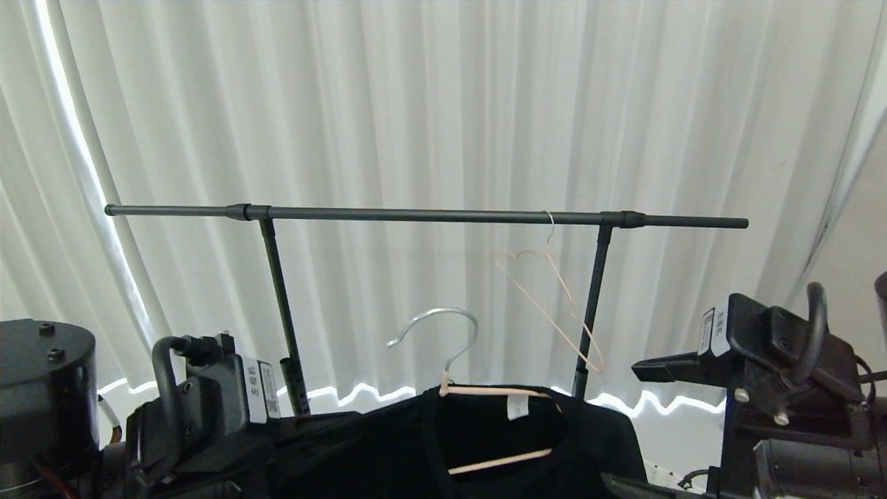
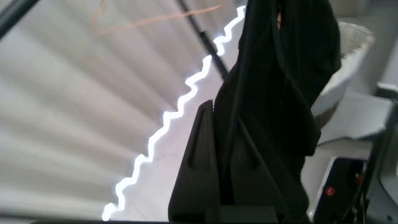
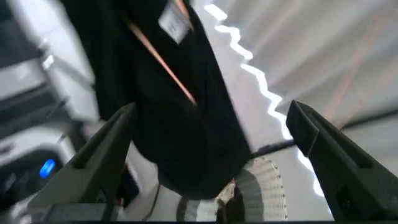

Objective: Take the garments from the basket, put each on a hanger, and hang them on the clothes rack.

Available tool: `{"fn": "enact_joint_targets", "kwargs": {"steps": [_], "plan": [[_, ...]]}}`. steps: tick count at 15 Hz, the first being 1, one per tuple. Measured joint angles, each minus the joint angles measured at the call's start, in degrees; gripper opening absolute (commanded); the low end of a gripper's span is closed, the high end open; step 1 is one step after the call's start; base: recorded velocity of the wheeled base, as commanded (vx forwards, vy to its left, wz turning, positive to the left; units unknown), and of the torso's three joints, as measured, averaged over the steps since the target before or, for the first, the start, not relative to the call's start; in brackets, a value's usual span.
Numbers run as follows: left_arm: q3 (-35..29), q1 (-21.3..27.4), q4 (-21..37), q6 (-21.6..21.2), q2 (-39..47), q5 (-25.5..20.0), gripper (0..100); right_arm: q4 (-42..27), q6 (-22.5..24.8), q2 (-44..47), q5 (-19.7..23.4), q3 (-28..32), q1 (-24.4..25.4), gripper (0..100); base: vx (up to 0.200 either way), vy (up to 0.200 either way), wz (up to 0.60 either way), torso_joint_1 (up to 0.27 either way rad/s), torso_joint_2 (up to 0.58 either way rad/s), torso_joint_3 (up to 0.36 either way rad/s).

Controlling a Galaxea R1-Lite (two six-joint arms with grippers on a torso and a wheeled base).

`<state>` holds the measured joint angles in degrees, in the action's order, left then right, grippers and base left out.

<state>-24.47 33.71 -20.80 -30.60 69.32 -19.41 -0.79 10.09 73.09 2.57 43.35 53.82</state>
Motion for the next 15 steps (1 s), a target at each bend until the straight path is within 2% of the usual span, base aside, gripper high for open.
{"fn": "enact_joint_targets", "kwargs": {"steps": [2, 3, 8, 11, 15], "plan": [[0.1, 0.2, 0.0, -1.2, 0.0, -1.5, 0, -4.3, 3.0, 1.2, 4.4, 3.8, 1.0, 100, 0.0, 0.0, 0.0, 0.0, 0.0, 0.0], [0.0, 0.6, 0.0, -1.5, 0.0, -1.7, 0, -5.0, 3.4, 2.1, 5.2, 5.2, 1.4, 100, 0.0, 0.0, 0.0, 0.0, 0.0, 0.0], [-0.2, 3.6, -1.7, -1.9, 0.0, -1.7, 0, -5.1, 3.0, 9.8, 7.7, 10.6, 4.2, 100, 0.0, 0.0, 0.0, 0.0, 0.0, 0.0], [-0.2, 4.1, -2.0, -1.9, 0.0, -1.7, 0, -5.1, 0.7, 12.9, 7.9, 11.4, 4.5, 100, 0.0, 0.0, 0.0, 0.0, 0.0, 0.0], [-0.3, 4.2, -2.0, -1.9, -0.3, -1.7, 0, -5.1, 0.0, 14.2, 7.7, 11.4, 4.2, 100, 0.0, 0.0, 0.0, 0.0, 0.0, 0.0]]}}
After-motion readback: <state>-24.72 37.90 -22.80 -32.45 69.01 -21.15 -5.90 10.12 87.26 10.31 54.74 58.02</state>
